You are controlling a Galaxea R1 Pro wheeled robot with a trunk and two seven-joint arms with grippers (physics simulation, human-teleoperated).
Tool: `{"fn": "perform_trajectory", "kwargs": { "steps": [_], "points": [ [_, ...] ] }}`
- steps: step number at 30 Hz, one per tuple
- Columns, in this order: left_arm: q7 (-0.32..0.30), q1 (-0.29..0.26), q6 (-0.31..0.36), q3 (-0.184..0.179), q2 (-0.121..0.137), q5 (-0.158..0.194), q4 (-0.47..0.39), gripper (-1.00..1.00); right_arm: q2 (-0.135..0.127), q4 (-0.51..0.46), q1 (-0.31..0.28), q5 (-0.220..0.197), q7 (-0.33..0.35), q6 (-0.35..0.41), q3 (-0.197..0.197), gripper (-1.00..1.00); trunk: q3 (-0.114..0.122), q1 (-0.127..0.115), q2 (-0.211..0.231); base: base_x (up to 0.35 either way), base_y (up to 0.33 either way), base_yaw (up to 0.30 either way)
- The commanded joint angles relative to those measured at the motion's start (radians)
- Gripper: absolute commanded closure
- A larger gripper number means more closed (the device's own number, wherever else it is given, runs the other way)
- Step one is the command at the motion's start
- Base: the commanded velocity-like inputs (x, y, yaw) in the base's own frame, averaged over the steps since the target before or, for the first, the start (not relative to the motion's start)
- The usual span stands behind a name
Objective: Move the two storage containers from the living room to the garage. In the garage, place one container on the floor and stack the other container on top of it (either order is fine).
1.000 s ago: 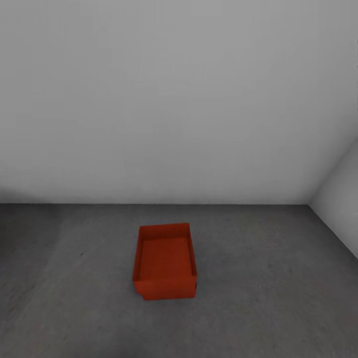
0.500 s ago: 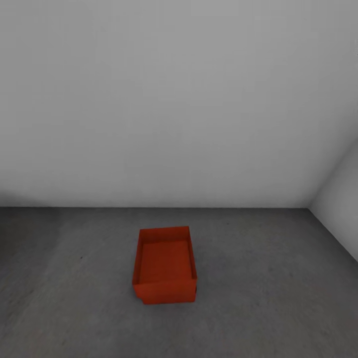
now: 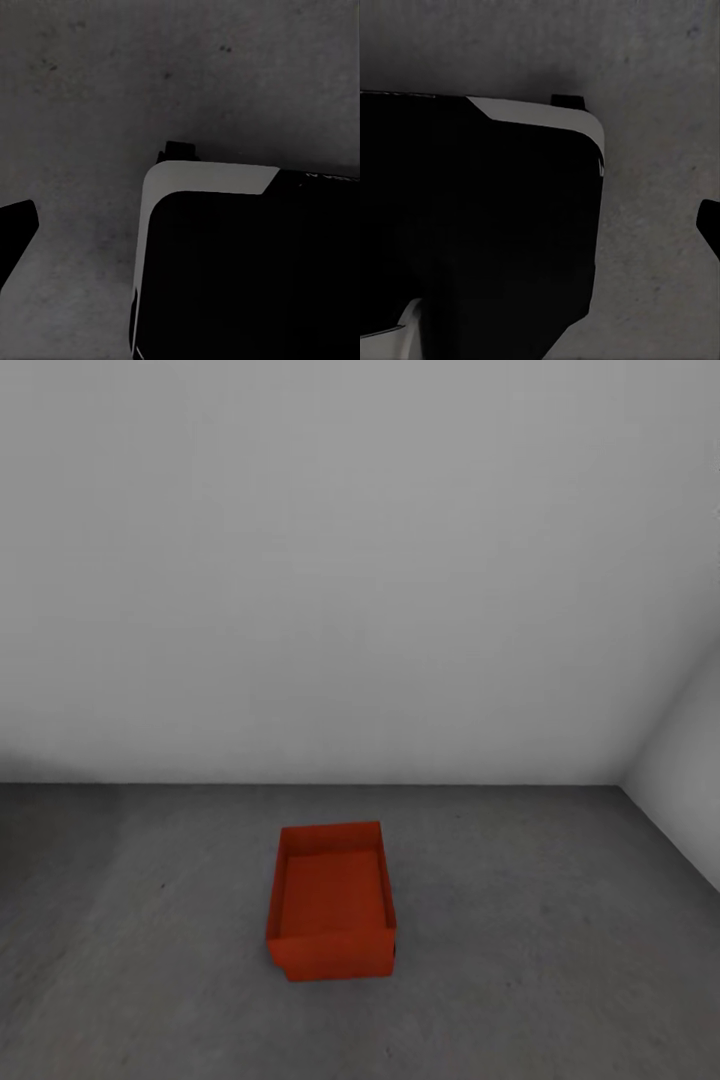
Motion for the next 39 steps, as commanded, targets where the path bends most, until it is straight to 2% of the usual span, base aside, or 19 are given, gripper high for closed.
{"fn": "perform_trajectory", "kwargs": {
  "steps": [1, 39],
  "points": [
    [-0.004, -0.001, -0.003, -0.007, 0.0, 0.01, 0.001, -1.0, 0.001, 0.003, -0.001, -0.005, -0.004, -0.006, 0.008, -1.0, 0.001, 0.0, -0.001, 0.0, 0.0, 0.0],
    [-0.004, -0.001, -0.003, -0.007, 0.0, 0.01, 0.001, -1.0, 0.009, 0.002, -0.002, -0.006, -0.022, -0.007, 0.009, -1.0, 0.062, 0.0, -0.001, 0.0, 0.0, 0.0]
  ]
}}
